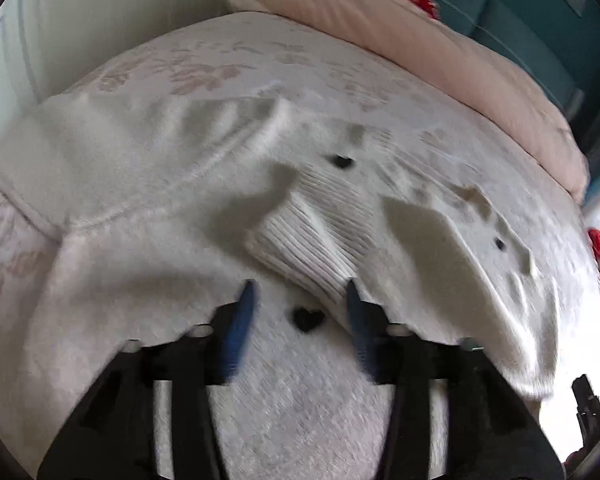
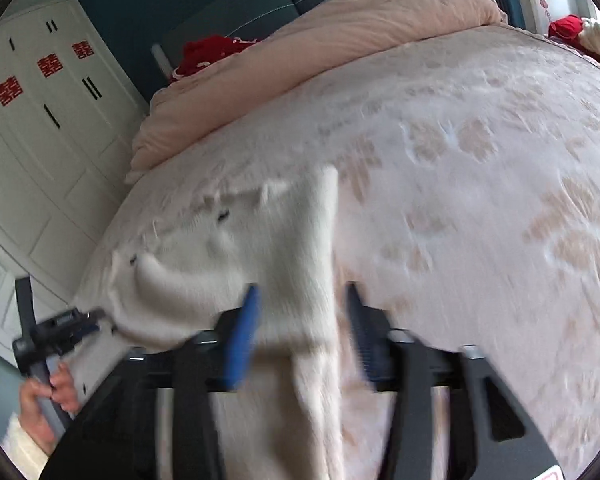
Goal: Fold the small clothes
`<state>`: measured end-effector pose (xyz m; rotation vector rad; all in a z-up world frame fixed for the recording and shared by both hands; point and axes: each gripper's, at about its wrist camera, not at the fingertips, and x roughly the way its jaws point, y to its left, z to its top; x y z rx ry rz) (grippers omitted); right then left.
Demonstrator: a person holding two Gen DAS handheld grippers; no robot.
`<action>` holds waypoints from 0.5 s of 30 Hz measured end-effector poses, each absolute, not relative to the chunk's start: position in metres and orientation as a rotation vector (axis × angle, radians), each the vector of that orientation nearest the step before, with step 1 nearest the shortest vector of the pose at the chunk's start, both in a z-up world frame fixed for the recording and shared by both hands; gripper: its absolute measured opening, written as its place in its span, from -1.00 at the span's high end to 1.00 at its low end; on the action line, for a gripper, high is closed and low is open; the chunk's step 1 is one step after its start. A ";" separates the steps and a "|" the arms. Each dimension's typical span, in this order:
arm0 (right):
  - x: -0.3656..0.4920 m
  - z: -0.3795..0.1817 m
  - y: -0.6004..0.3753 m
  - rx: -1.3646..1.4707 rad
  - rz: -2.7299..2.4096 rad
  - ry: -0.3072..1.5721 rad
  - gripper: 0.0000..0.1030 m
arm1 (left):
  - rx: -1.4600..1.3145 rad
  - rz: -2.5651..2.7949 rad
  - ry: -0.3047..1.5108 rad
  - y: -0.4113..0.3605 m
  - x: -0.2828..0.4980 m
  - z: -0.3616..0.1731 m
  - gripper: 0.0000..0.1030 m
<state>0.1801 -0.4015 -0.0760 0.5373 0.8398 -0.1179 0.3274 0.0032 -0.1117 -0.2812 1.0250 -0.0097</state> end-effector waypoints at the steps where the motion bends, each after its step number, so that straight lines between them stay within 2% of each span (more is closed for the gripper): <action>1: 0.199 -0.080 -0.401 0.514 -0.122 0.864 -0.26 | -0.302 -0.006 1.045 0.004 0.335 -0.117 -0.31; 3: 0.225 -0.093 -0.400 0.474 -0.145 0.914 -0.26 | -0.307 0.014 1.100 0.001 0.344 -0.130 -0.29; 4: 0.241 -0.104 -0.399 0.460 -0.153 0.953 -0.25 | -0.274 0.025 1.095 -0.003 0.347 -0.134 -0.22; 5: 0.256 -0.117 -0.398 0.454 -0.154 0.993 0.14 | -0.231 0.034 1.074 -0.008 0.346 -0.134 -0.11; 6: 0.263 -0.125 -0.397 0.461 -0.137 1.012 0.52 | -0.190 0.025 1.054 -0.015 0.347 -0.131 0.25; 7: 0.269 -0.129 -0.396 0.475 -0.121 1.024 0.77 | -0.171 -0.012 1.036 -0.021 0.349 -0.126 0.76; 10: 0.254 -0.096 -0.406 0.562 -0.114 0.807 0.79 | -0.207 -0.035 0.949 -0.022 0.349 -0.105 0.79; 12: 0.244 -0.096 -0.420 0.625 -0.156 0.746 0.79 | -0.203 -0.019 0.945 -0.021 0.355 -0.108 0.78; 15: 0.257 -0.145 -0.425 0.634 -0.207 0.930 0.74 | -0.178 0.003 1.044 -0.025 0.367 -0.139 0.77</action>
